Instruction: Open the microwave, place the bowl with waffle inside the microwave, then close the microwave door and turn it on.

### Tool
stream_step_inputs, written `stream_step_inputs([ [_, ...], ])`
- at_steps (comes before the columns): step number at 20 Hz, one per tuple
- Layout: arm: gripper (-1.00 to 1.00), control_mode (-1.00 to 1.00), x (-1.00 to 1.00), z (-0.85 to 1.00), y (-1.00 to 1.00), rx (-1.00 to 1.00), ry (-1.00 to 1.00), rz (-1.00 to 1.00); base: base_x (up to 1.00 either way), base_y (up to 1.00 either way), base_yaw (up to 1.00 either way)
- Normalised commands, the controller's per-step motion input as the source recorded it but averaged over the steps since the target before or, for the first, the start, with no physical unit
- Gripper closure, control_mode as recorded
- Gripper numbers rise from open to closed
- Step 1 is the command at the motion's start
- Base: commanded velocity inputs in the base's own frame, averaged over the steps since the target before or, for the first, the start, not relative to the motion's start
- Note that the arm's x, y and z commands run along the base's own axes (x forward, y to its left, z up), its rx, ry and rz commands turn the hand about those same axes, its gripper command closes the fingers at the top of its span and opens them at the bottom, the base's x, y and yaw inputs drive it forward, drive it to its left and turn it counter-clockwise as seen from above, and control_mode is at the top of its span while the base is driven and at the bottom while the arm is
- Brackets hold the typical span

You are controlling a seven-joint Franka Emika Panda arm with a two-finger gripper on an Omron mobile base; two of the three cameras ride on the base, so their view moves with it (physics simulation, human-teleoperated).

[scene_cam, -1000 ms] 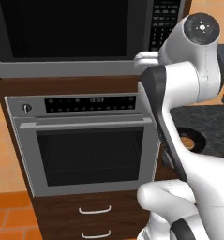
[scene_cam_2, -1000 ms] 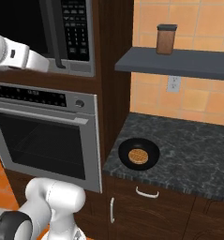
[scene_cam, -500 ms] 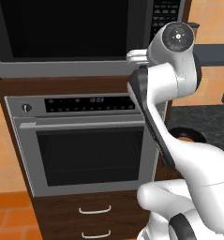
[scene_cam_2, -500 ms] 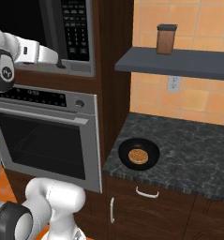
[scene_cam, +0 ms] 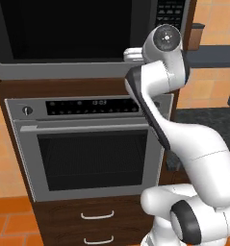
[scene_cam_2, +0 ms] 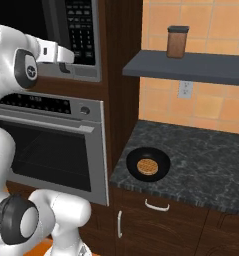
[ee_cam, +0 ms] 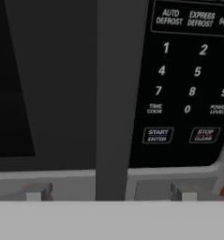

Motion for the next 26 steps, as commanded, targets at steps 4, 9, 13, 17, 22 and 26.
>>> stream_step_inputs([
  [4,-1.00,-1.00,0.71,-0.01,0.00,0.00,0.00,0.00,0.00,0.00,0.00],
  [9,-1.00,-1.00,0.66,-0.17,0.00,-0.01,-0.05,0.00,0.00,0.00,0.00],
  [13,1.00,-1.00,0.73,-0.38,0.19,-0.02,-0.15,0.00,0.00,0.00,0.00],
  [17,1.00,-1.00,0.92,-0.31,0.68,0.00,-0.13,0.01,0.00,0.00,0.00],
  [22,1.00,-1.00,0.49,-0.05,1.00,-0.02,0.08,0.07,0.00,0.00,0.00],
  [26,1.00,-1.00,-0.01,0.00,1.00,-0.03,0.24,0.19,0.00,0.00,0.00],
])
